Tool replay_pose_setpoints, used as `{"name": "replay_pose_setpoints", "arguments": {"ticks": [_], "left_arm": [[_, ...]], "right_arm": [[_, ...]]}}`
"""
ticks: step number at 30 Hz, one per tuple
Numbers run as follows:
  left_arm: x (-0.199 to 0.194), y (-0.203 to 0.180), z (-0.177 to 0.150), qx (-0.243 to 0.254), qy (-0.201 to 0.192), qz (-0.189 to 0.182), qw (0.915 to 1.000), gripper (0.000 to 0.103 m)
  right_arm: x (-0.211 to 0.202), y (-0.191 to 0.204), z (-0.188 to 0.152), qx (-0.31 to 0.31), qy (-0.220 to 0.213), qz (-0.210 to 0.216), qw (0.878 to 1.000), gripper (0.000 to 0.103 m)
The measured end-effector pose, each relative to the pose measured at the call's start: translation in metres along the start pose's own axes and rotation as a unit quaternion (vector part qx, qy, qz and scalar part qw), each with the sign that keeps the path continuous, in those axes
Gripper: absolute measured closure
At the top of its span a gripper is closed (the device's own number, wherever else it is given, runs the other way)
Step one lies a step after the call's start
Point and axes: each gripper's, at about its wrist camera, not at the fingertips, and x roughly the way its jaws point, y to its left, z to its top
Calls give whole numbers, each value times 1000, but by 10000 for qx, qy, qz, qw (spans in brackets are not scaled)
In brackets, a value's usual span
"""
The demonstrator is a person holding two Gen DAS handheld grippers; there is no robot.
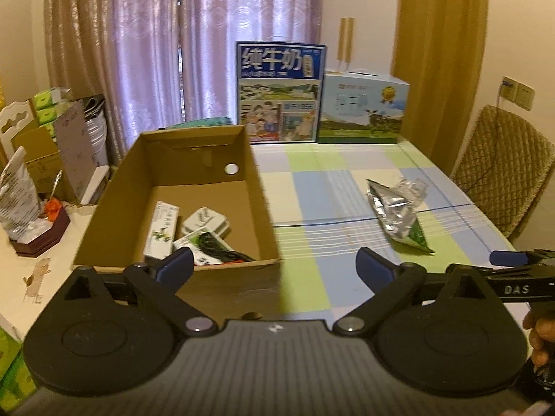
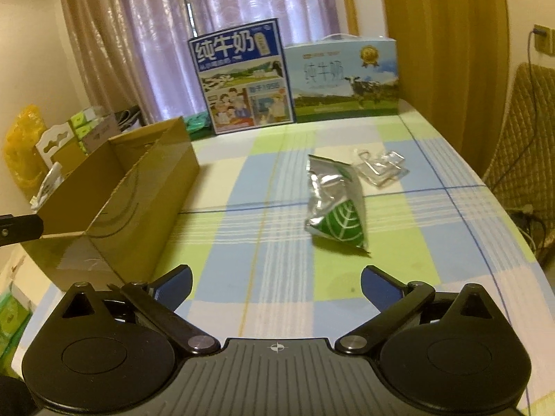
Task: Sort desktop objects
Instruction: 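Move both open grippers back over the table toward the foil pouch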
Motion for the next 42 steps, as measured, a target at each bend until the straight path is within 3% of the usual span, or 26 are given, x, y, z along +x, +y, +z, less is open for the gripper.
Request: {"name": "replay_pose_setpoints", "arguments": {"ticks": [20, 42], "left_arm": [[49, -88, 6, 366, 307, -769, 9959, 2], [103, -132, -5, 593, 872, -1030, 9891, 2]], "right_arm": [[-7, -80, -8, 544, 12, -494, 9973, 2], [-4, -124, -18, 792, 173, -701, 9942, 2]]}}
